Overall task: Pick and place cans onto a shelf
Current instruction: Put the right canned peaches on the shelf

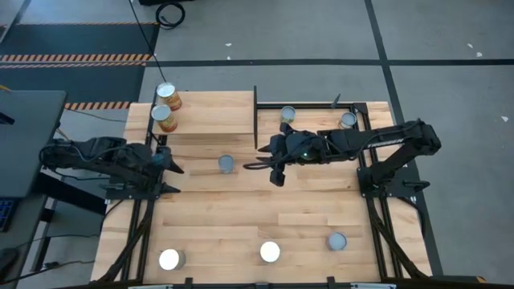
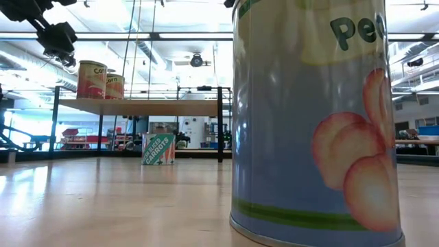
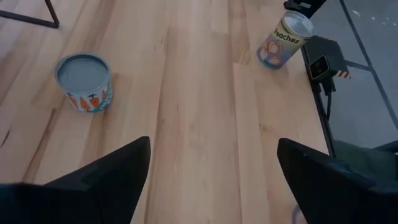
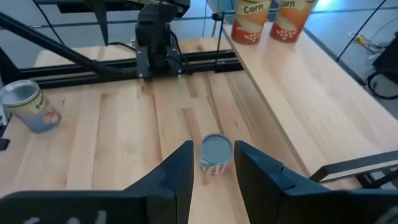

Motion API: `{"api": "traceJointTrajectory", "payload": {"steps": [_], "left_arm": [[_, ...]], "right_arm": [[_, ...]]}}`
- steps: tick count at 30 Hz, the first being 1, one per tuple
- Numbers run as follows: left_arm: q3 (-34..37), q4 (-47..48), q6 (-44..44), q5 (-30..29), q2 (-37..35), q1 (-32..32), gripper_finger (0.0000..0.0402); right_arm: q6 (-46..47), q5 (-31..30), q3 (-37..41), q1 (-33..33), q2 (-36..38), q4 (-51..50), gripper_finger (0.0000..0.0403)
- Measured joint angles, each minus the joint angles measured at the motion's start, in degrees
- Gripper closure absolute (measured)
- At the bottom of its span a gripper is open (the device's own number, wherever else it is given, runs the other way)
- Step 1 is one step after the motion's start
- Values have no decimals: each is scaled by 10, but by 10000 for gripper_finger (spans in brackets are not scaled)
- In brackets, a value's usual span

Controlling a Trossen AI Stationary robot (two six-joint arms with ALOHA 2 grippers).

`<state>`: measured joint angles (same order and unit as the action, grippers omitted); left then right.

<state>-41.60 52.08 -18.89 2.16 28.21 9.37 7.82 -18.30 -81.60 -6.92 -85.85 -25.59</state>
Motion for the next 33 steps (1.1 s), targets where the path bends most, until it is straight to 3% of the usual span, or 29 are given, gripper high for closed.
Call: {"api": "traceJointTrajectory", "payload": {"steps": [13,24,29,33], "left_arm": [[0,0,0,0,0,0,45],[0,0,0,0,0,0,45],[0,-2,0,0,0,0,45],[0,-5,1,0,0,0,45]], "right_arm": [[102,-3,0,-1,-3,0,281],[306,-125,0,6,-12,11,281],[334,-137,0,11,-43,36,281],[302,-132,1,22,-71,67,281]]}}
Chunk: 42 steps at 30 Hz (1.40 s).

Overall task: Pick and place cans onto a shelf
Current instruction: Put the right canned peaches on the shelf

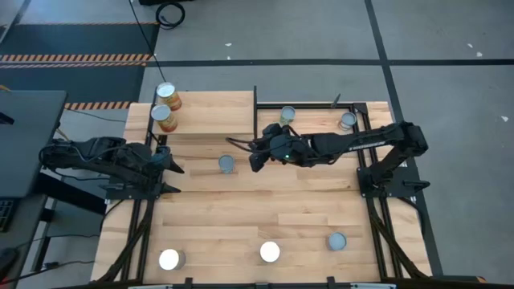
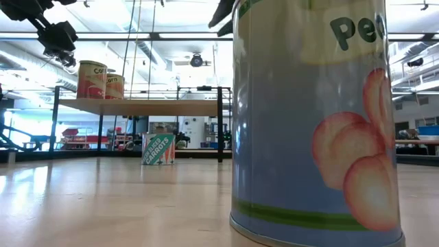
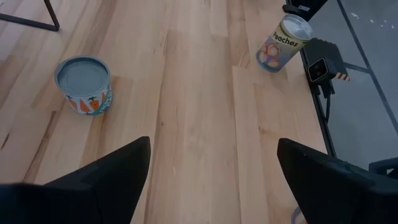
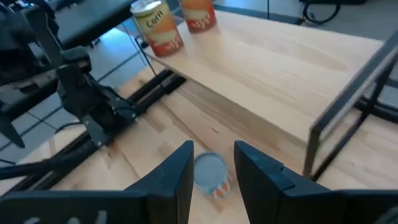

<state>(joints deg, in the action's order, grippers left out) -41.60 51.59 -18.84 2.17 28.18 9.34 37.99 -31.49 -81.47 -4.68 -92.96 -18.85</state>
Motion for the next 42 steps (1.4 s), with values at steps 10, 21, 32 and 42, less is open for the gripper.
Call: {"api": "traceJointTrajectory", "payload": {"steps": [10,21,32,42], "left_arm": [[0,-8,0,0,3,0,45],[0,-7,0,0,3,0,45],[0,-8,0,0,3,0,45],[0,-8,0,0,3,0,45]], "right_arm": [[-5,32,-1,22,-3,15,281],[2,46,-1,23,-3,16,281],[-71,160,-1,-1,-17,-28,268],[-266,184,-1,-171,-25,-43,218]]}}
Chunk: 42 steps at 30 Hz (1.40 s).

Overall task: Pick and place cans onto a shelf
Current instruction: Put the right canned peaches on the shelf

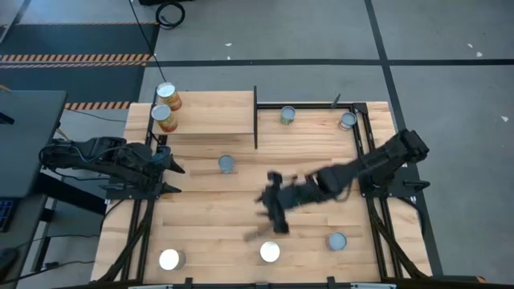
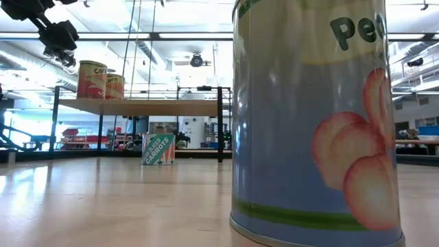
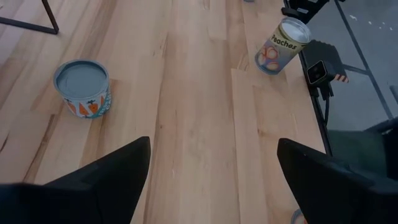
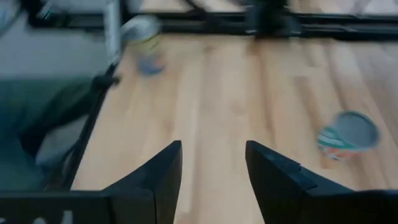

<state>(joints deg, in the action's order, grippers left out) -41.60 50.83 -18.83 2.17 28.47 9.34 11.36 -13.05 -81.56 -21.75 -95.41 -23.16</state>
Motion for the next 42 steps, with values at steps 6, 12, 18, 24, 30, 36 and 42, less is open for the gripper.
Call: {"api": "traceJointTrajectory", "payload": {"steps": [6,12,18,24,30,36,42], "left_arm": [[0,0,0,0,0,0,45],[0,-17,15,-37,0,0,45],[0,-48,14,-40,0,0,45],[0,-76,15,-40,0,0,45],[0,-110,15,-40,0,0,45],[0,-109,15,-40,0,0,45],[0,-111,15,-39,0,0,45]], "right_arm": [[-28,-23,0,-73,-41,-1,206],[-6,101,0,-90,-100,16,148],[-67,153,0,-96,-137,13,76],[-109,149,0,-97,-142,16,44],[-154,128,-1,-96,-152,19,45],[-153,150,-2,-91,-168,40,43],[-138,139,2,-82,-170,36,44]]}}
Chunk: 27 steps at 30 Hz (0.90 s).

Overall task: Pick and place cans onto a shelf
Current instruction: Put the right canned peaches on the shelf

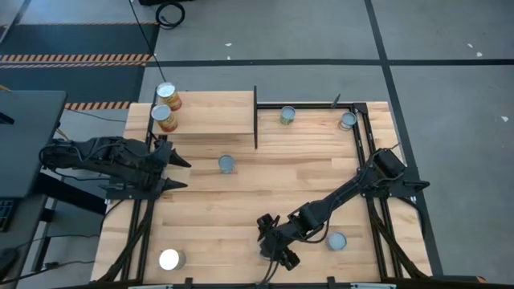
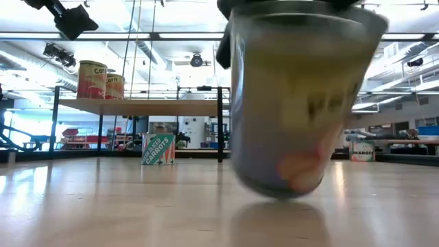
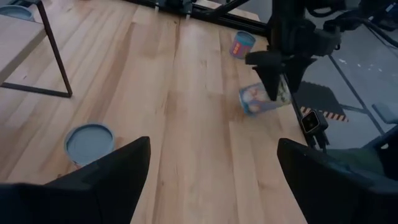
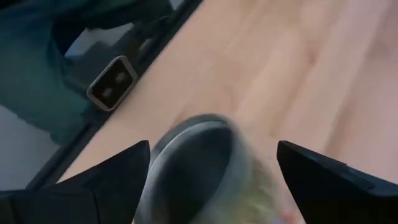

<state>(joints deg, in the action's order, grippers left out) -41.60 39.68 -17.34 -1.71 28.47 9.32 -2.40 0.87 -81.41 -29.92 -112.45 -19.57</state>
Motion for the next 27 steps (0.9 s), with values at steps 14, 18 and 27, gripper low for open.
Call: {"api": "traceJointTrajectory", "payload": {"steps": [14,18,27], "left_arm": [[0,0,-1,0,0,0,45],[0,-1,-15,-5,0,0,45],[0,-5,-16,-15,0,0,45]], "right_arm": [[-92,-15,0,-5,18,-78,43],[-169,-18,-1,6,18,-103,44],[-286,38,3,25,-30,-81,44]]}}
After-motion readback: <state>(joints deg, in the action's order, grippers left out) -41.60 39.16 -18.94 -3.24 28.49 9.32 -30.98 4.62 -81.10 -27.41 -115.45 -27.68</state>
